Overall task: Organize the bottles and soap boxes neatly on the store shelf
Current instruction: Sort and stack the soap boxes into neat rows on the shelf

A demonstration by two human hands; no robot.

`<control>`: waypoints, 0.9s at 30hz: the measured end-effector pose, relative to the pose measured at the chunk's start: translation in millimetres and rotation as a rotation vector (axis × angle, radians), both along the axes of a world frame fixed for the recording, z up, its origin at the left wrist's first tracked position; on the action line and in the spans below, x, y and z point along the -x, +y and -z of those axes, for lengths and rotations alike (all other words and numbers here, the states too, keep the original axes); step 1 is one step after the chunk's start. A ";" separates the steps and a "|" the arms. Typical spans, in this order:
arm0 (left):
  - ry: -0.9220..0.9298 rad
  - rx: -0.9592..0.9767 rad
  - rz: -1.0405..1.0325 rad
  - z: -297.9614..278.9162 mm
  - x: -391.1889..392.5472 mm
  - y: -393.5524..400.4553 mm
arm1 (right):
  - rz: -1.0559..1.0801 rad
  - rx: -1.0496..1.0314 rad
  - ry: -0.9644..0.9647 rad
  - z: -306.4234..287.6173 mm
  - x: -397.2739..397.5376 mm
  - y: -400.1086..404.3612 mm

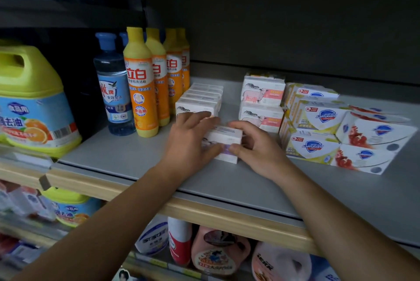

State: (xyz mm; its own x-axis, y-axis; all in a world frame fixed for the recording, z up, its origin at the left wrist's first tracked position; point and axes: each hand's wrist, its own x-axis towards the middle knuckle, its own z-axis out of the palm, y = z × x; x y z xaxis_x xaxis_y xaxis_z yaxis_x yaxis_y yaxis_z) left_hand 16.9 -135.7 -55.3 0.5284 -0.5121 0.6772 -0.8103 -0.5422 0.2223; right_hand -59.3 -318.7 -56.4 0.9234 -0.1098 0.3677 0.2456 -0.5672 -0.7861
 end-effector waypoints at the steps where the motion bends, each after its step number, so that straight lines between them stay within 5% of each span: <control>1: -0.036 -0.043 -0.005 0.2 0.5 0.0 | -0.053 -0.050 -0.004 0.7 -0.1 1.0; 6: -0.082 -0.163 -0.025 -7.1 -13.3 12.6 | 0.040 -0.029 0.007 4.2 -2.5 -0.1; 9: -0.029 -0.211 -0.092 -12.2 -32.2 25.8 | 0.218 0.231 0.058 4.9 -4.8 -3.4; 14: 0.055 -0.233 -0.144 -12.1 -57.0 21.2 | 0.212 0.674 0.313 10.2 -10.3 -2.1; 27: 0.066 -0.197 -0.160 -0.8 -85.9 -0.3 | 0.221 0.699 0.285 12.3 -10.1 -1.1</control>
State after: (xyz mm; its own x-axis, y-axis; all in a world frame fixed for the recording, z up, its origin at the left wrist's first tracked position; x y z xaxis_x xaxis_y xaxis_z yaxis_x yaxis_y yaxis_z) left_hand 102.8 -136.0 -54.6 0.6528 -0.5373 0.5340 -0.6983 -0.7001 0.1492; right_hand -49.2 -319.8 -68.7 0.9762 -0.1322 0.1718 -0.0878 -0.9657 -0.2444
